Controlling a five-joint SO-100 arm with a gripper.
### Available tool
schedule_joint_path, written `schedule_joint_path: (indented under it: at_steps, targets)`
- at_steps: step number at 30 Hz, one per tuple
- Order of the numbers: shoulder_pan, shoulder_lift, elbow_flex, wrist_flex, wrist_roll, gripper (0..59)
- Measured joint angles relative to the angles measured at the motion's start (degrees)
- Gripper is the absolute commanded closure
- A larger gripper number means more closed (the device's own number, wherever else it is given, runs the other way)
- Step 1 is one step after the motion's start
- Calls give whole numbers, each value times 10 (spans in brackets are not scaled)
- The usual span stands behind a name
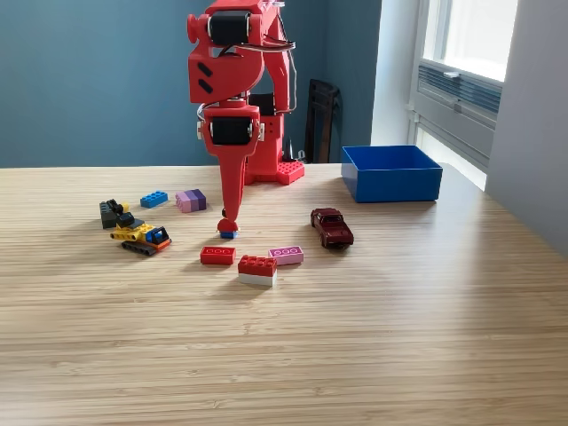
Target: Grasp a lego block and put it in the bin.
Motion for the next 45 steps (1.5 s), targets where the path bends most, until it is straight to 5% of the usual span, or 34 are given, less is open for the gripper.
schedule_joint_path:
  at_steps: [24, 34, 45]
  targets:
    - [43, -211, -149, 25, -1, 378]
    - [42, -265, -207, 58, 4, 585]
    - [47, -272, -220, 67, 35, 586]
